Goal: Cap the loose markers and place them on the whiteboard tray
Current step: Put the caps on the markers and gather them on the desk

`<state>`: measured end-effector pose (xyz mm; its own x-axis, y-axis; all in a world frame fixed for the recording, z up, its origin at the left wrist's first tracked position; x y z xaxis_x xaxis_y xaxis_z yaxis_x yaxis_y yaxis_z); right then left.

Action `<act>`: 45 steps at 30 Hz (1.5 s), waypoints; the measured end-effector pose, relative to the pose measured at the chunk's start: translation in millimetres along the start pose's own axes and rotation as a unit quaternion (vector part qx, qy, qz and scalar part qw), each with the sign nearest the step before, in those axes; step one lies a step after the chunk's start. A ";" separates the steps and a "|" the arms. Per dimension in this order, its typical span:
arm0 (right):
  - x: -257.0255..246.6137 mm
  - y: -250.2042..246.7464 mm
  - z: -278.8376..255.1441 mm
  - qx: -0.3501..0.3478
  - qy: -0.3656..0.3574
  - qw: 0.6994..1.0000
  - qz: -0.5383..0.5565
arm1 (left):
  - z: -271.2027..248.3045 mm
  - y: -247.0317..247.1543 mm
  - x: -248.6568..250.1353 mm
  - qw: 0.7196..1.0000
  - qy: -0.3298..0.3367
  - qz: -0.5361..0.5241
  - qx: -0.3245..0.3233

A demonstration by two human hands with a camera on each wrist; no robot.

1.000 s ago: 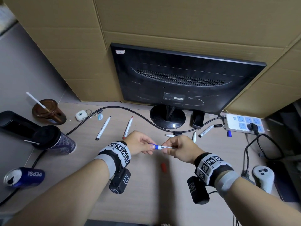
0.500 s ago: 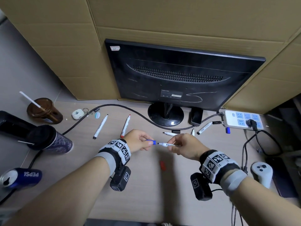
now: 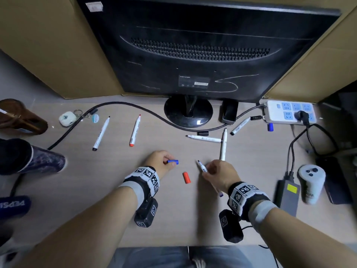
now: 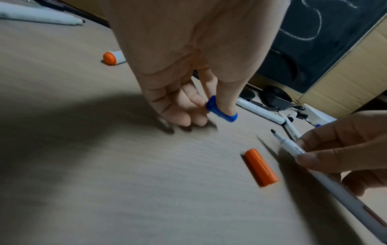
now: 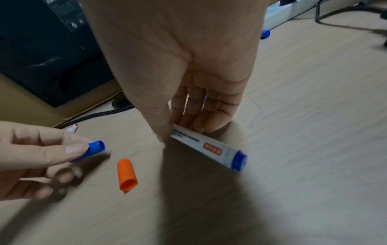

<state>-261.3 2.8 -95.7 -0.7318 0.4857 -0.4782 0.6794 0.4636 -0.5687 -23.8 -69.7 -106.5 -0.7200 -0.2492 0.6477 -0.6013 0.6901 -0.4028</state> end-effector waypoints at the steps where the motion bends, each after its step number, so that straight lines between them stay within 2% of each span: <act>1: 0.4 1.5 1.2 -0.001 0.000 1.000 0.005 | 2.7 2.4 -1.6 1.000 -0.003 -0.001 -0.001; 7: 7.6 -3.4 -0.2 0.022 -0.001 0.998 0.056 | 8.8 6.7 -2.3 1.000 -0.005 -0.003 -0.006; 13: 37.0 -56.5 -9.6 0.130 0.054 0.985 0.097 | 13.1 1.8 9.6 1.000 -0.011 0.003 -0.010; 15: 45.8 -67.4 -6.7 0.147 0.073 0.981 0.106 | 14.6 2.1 15.8 1.000 -0.009 0.003 -0.008; 24: 47.4 -64.2 26.7 0.125 0.104 0.984 0.067 | 12.1 5.1 12.7 1.000 -0.017 -0.003 -0.017; 30: 59.0 -74.5 16.1 0.076 0.130 0.985 0.083 | 10.6 6.1 32.5 1.000 0.001 -0.005 -0.026; 34: 43.9 -94.3 0.4 0.076 0.076 0.992 0.065 | 6.5 5.5 64.0 0.999 0.035 -0.011 -0.024; 40: 4.4 -109.2 -18.6 -0.002 -0.063 0.998 0.026 | -8.1 3.6 92.3 0.996 0.068 -0.052 -0.022; 45: -15.1 -118.6 -28.7 -0.025 -0.110 0.994 0.013 | -18.4 -4.5 101.4 0.995 0.066 -0.070 -0.012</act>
<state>-329.3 -38.3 -1.9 -0.7043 0.3263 -0.6305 0.6962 0.4913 -0.5234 -87.8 -85.6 -27.1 -0.5772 -0.2531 0.7764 -0.6825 0.6715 -0.2885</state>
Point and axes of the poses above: each hand's wrist, its own z-axis towards the middle knuckle, its own y-axis out of the palm, x = y × z, the point moved 10 cm from there along z, towards the middle knuckle, and after that the axes turned 12 degrees about -x, right-handed, at the moved point
